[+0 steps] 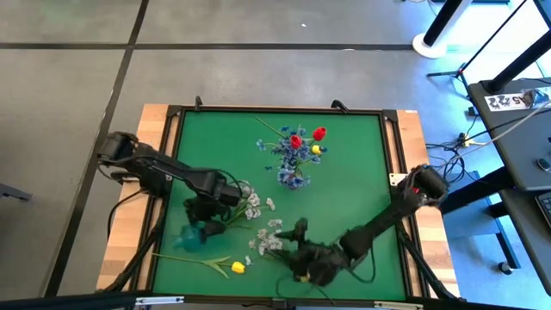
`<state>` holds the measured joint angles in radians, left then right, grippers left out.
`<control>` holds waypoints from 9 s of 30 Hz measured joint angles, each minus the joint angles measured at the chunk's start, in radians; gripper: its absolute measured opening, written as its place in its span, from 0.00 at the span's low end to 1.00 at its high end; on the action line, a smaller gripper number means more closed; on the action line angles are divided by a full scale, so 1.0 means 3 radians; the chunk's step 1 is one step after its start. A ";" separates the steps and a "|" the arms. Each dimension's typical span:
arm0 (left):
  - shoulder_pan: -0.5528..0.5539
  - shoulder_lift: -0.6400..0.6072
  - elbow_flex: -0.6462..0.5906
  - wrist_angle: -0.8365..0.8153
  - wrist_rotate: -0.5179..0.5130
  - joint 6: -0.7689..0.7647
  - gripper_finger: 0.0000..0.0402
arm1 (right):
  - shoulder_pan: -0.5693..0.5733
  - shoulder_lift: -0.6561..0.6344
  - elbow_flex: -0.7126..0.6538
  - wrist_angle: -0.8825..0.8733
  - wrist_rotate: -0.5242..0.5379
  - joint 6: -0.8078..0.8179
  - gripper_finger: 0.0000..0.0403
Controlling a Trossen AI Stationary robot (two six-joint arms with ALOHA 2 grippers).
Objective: Sort flowers into vase by color
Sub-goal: Move the blue vase to the bottom of the table, then put the bottom white flowers into the blue vase
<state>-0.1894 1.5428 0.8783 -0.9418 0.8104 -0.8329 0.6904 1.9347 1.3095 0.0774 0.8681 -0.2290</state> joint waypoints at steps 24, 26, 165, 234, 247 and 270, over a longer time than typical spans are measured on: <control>0.0120 -0.0175 0.0000 0.3428 -0.0965 -0.2310 0.73 | 0.0091 0.1096 0.1048 0.0776 0.1326 -0.3177 0.74; 0.0124 -0.0175 -0.0006 0.3504 -0.0940 -0.2304 0.73 | 0.0034 0.1096 0.1049 0.0789 0.1307 -0.3199 0.81; 0.1812 -0.3514 0.0000 0.2668 -0.0777 0.0517 0.83 | -0.0316 -0.0108 -0.0840 0.0210 0.0368 0.2931 0.78; -0.1168 -0.2537 -0.1658 0.4223 -0.3096 0.1561 0.83 | -0.0337 -0.0556 0.0135 -0.1671 -0.1093 0.1814 0.96; -0.1492 -0.1629 -0.1659 0.4785 -0.3531 0.1502 0.83 | 0.0216 -0.0168 0.0325 -0.1723 -0.1200 0.3132 0.87; -0.1493 -0.1163 -0.1659 0.5137 -0.3595 0.1411 0.83 | 0.0400 0.0537 0.0348 -0.2524 -0.2058 0.3449 0.23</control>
<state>-0.6373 1.1938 0.3805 0.5992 -0.2682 -0.4095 0.8104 2.0957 1.4139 -0.6797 0.2506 0.8057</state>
